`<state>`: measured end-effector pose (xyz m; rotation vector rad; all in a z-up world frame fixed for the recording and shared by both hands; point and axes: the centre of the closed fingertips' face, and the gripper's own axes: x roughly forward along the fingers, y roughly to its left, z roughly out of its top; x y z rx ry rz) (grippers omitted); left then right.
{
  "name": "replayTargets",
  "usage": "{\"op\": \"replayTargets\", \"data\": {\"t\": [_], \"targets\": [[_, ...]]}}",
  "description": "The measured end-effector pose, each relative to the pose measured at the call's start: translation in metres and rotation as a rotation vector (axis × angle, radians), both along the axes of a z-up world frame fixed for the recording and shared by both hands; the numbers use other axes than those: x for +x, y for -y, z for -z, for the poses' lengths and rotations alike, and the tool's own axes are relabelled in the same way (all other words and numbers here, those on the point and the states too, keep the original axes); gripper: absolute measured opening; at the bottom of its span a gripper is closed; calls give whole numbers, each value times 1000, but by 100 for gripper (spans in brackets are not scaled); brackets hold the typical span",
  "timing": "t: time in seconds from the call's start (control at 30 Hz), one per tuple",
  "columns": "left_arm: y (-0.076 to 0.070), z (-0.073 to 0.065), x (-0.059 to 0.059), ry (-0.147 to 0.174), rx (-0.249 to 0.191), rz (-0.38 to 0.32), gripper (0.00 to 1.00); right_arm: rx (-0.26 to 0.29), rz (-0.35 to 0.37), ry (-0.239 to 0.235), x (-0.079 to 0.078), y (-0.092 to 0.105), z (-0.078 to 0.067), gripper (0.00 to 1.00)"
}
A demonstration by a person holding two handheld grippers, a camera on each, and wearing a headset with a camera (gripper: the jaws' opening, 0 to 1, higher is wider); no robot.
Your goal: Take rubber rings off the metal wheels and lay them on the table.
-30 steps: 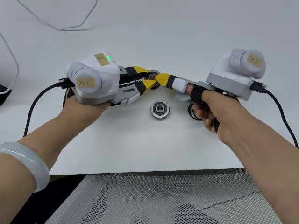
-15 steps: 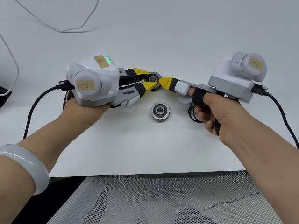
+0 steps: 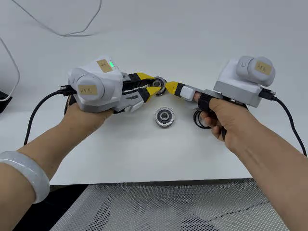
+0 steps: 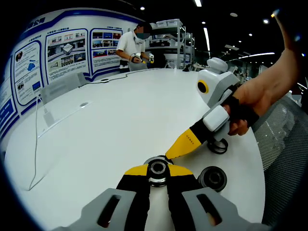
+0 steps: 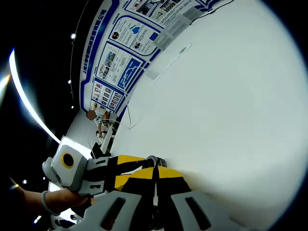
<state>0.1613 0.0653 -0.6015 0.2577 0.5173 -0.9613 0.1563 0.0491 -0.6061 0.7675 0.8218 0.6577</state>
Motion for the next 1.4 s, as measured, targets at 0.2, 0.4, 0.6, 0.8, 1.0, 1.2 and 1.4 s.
{"op": "replayTargets", "data": {"t": [0.2, 0.4, 0.6, 0.8, 1.0, 1.2, 1.4], "targets": [[-1, 1, 1, 0, -5, -2, 12, 9, 8, -3, 1, -1, -1, 1], [-1, 1, 1, -1, -6, -3, 12, 18, 6, -6, 0, -3, -4, 1], [-1, 1, 0, -1, -7, -1, 12, 31, -7, -4, -1, -6, -7, 1], [-1, 1, -1, 0, -9, 2, 12, 46, -26, 5, -3, -8, -11, 1], [-1, 0, -2, 2, -9, 3, 12, 57, -59, 24, -5, -17, -17, 1], [0, -1, -3, 4, -9, 5, 12, 125, -84, 42, -9, -23, -32, 1], [0, -1, -2, 1, -10, 9, 13, 79, -62, 43, -5, -18, -24, 1]]}}
